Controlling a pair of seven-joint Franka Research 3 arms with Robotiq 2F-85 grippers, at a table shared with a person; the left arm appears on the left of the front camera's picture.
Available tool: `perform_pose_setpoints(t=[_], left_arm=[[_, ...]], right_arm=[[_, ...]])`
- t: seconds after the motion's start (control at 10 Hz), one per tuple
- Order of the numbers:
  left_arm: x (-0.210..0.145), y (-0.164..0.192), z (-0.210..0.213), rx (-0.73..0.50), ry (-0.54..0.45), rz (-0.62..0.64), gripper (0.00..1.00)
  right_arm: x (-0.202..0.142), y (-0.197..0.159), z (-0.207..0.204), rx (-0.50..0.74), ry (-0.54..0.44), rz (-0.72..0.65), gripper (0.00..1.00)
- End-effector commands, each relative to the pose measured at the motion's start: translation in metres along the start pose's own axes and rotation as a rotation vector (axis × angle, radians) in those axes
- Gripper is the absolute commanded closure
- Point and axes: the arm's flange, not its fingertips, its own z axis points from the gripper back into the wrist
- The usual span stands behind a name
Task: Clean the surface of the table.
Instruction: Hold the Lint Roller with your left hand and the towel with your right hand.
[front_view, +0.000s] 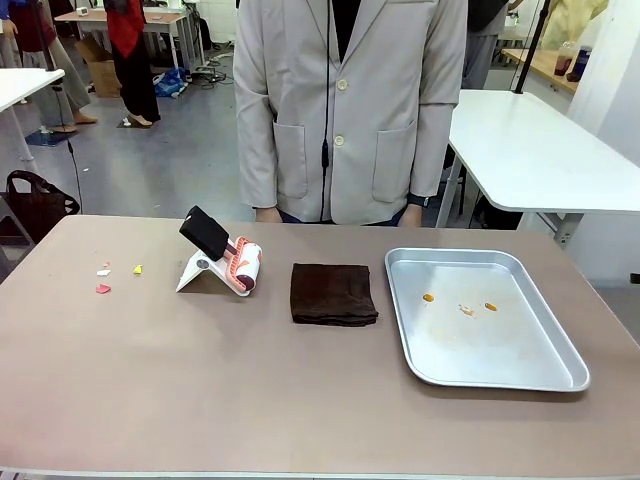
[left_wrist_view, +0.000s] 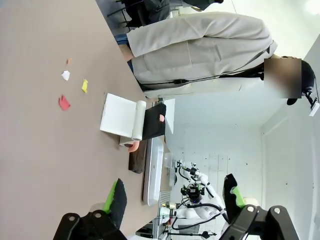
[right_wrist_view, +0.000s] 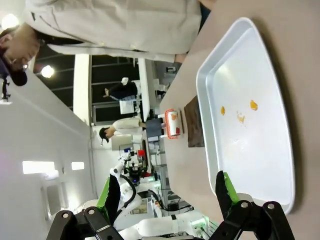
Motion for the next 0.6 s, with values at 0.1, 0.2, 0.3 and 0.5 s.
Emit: perform_pose_setpoints(t=[0.1, 0.2, 0.3, 0.5], left_arm=[[-0.003, 0.002, 0.007, -0.001, 0.014, -0.015, 0.00], [-0.003, 0.002, 0.007, -0.001, 0.014, -0.015, 0.00], [-0.003, 0.002, 0.007, -0.001, 0.014, -0.015, 0.00], [0.009, -0.010, 0.010, 0.039, -0.002, -0.035, 0.00]], right_arm=[[-0.006, 0.010, 0.001, 0.008, 0.015, 0.013, 0.00], [-0.006, 0.010, 0.001, 0.008, 0.015, 0.013, 0.00], [-0.006, 0.010, 0.001, 0.008, 0.015, 0.013, 0.00], [-0.011, 0.028, -0.020, -0.057, -0.015, 0.063, 0.00]])
